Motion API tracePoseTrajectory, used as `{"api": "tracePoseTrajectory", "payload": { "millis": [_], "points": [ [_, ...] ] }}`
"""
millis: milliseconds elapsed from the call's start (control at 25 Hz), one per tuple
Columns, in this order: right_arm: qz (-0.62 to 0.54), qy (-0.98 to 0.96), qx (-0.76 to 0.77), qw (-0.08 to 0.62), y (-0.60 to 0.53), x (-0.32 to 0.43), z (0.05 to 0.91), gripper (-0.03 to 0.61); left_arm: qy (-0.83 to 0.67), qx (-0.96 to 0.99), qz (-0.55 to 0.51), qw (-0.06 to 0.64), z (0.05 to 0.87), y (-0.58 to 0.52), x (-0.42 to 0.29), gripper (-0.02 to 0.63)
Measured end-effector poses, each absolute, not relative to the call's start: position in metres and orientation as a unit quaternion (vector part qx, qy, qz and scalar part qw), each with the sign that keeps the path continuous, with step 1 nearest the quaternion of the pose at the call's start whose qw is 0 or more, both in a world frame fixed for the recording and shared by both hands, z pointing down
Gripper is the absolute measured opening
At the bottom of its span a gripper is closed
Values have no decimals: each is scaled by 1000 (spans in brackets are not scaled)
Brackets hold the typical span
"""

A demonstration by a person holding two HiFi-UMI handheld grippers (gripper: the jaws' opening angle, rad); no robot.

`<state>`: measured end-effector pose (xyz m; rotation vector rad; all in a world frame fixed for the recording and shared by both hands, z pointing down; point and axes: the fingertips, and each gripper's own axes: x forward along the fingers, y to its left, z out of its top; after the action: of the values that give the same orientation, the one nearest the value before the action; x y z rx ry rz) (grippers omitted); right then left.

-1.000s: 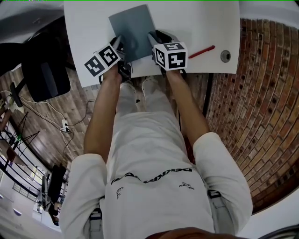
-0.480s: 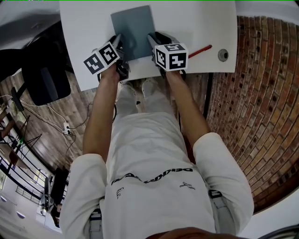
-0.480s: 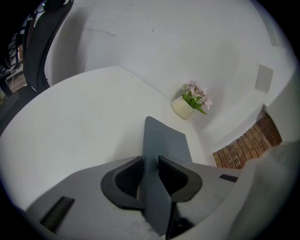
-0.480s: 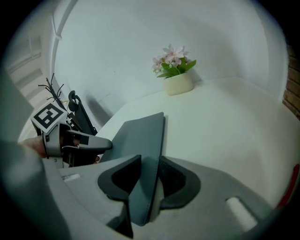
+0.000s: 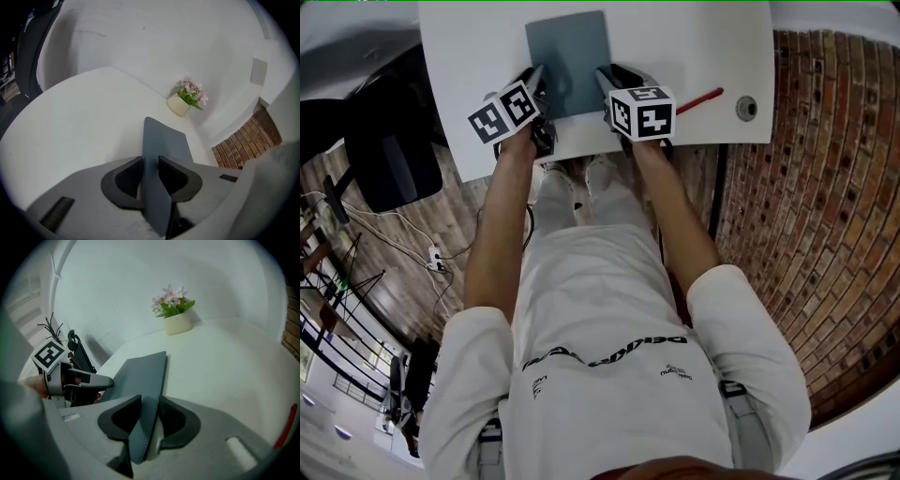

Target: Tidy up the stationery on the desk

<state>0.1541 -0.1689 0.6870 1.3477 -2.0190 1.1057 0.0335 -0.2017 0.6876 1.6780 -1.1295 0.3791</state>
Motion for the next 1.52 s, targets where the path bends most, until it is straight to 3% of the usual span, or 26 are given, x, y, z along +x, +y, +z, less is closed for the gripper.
{"api": "tracePoseTrajectory", "payload": {
  "millis": [600, 800, 1080, 1240, 1520],
  "points": [
    [389, -738, 507, 218, -173, 164, 662, 120, -480, 717, 165, 477, 661, -199, 27, 103],
    [375, -736, 527, 201, -167, 176, 635, 112, -482, 749, 159, 425, 626, -190, 32, 88],
    [368, -715, 566, 182, -143, 212, 606, 110, -482, 784, 146, 364, 580, -165, 39, -2],
    [371, -695, 589, 179, -124, 242, 600, 101, -471, 802, 137, 342, 554, -148, 46, -2],
    [402, -647, 623, 180, -91, 295, 624, 102, -473, 837, 134, 242, 495, -127, 48, -3]
  ]
}}
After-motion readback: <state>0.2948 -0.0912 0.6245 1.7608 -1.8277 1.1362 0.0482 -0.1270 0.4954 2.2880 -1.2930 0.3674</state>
